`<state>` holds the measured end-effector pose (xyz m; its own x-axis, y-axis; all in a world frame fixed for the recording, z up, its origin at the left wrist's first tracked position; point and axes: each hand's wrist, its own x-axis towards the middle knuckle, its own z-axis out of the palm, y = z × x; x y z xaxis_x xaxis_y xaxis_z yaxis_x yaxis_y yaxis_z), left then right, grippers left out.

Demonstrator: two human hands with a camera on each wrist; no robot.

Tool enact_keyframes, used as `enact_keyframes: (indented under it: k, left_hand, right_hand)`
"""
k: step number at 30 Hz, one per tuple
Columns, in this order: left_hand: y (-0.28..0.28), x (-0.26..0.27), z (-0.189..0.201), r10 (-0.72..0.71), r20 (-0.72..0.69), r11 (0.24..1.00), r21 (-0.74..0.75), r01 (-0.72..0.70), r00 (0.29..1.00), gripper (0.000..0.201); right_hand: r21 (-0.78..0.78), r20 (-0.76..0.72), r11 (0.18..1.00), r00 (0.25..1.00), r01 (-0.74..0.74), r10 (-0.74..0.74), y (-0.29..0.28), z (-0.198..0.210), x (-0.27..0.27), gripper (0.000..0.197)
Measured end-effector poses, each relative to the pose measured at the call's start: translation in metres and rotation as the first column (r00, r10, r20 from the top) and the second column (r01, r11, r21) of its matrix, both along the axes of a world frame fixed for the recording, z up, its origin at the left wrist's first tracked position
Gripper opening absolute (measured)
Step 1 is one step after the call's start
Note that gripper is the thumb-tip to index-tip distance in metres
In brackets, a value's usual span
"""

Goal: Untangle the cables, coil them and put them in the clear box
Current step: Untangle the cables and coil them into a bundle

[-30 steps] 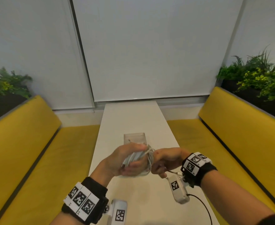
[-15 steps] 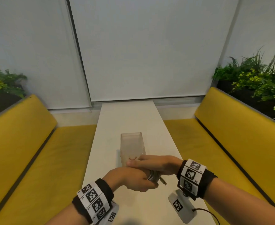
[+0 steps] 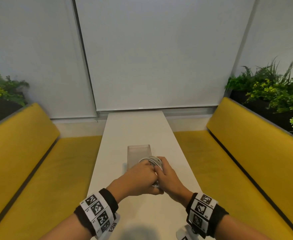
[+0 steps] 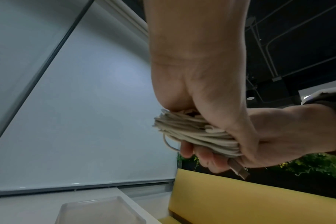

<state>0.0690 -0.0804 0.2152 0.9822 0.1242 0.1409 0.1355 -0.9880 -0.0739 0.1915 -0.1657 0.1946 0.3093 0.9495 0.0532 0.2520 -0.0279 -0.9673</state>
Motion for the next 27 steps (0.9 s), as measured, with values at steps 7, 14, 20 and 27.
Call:
enact_keyframes:
  k: [7,14,20,27]
  left_hand:
    - [-0.006,-0.005,-0.006,0.141,0.296,0.989,-0.091,-0.119,0.945,0.036]
    - [-0.018,-0.008,-0.017,0.323,0.521,0.805,-0.590,0.060,0.790,0.025]
    - [-0.004,0.004,-0.016,0.919,0.069,-0.027,-0.972,0.235,0.388,0.048]
    - [-0.019,0.027,-0.016,0.778,-0.109,-0.433,-0.806,0.404,0.619,0.041]
  right_hand:
    - [0.125,0.049,0.968,0.974,0.216,-0.223,0.015,0.008,0.000,0.023]
    - [0.201,0.164,0.939,0.935,0.281,-0.315,0.024,-0.001,-0.001,0.024]
    - [0.202,0.206,0.899,0.880,0.389,-0.427,0.024,-0.009,0.006,0.030]
    - [0.252,0.077,0.869,0.886,0.426,-0.457,0.022,-0.009,-0.009,0.035]
